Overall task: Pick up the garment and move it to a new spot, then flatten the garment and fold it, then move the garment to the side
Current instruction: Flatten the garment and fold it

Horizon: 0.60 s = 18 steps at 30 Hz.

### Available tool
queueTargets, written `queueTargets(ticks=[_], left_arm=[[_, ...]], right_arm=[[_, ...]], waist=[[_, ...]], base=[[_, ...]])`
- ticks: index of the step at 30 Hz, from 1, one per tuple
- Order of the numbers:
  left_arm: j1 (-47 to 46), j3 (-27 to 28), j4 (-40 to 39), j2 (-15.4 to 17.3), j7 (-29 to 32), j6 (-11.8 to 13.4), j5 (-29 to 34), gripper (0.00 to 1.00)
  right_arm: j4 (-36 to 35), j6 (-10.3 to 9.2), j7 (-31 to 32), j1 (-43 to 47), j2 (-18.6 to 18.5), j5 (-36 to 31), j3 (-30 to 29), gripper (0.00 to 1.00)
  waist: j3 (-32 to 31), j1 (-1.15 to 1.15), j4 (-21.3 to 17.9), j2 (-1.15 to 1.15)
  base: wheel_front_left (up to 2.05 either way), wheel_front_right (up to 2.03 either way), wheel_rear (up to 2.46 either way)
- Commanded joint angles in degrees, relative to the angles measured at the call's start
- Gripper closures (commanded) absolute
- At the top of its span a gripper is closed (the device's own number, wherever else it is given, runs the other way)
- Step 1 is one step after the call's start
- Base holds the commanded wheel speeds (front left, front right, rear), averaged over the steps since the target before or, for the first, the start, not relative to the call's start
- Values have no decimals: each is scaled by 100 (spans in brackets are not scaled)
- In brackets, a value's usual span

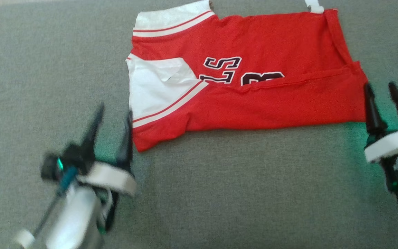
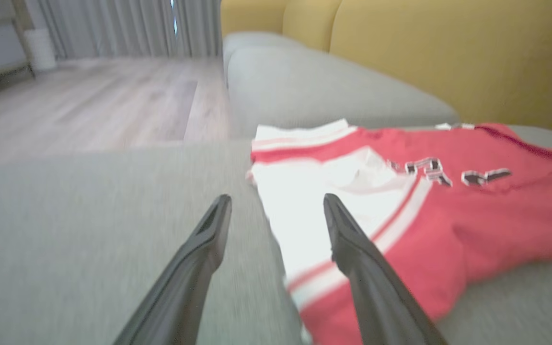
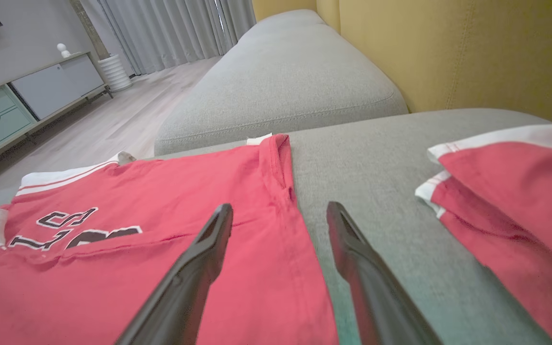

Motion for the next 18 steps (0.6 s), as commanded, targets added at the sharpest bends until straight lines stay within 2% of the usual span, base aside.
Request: queueTargets(ticks=[1, 4, 7, 13, 14, 15, 16, 17, 18], left_arm=[[64, 230, -130, 53, 47, 82, -66, 0], [497, 216, -71, -131, 300, 223, -266, 0], [624, 88, 118, -172, 654, 298, -274, 0], [497, -199, 446, -120, 1283, 165, -211, 0], [498, -229, 479, -110, 1385, 158, -213, 9], [507, -259, 506, -90, 1479, 151, -209, 41], [526, -271, 523, -80, 1558, 149, -227, 60], [547, -272, 521, -67, 1599, 145, -247, 100], [572, -277, 511, -47, 1627, 132, -262, 100]], right_arm=[[-160, -5, -85, 179, -51, 24, 46, 0], [-243, -5, -100, 371, 41, 14, 10, 0], [-317, -5, -106, 519, 118, -7, -64, 0], [-339, -5, -108, 515, 159, -67, -124, 0], [-332, -5, -108, 508, 166, -77, -129, 0], [-315, -5, -108, 503, 177, -88, -133, 0], [-281, -5, -108, 504, 188, -99, -134, 0], [-245, -5, -108, 505, 201, -110, -125, 0], [-184, -5, -109, 505, 224, -108, -114, 0]], waist=[[-77, 1, -44, 0], [-160, 1, -92, 0], [-182, 1, -125, 0], [-168, 1, -214, 0], [-176, 1, -226, 0], [-189, 1, -239, 0], [-206, 1, -247, 0], [-227, 1, -253, 0], [-249, 1, -257, 0]], base=[[0, 0, 0], [0, 0, 0], [0, 0, 0], [0, 0, 0], [0, 0, 0], [0, 0, 0], [0, 0, 0], [0, 0, 0], [0, 0, 0]])
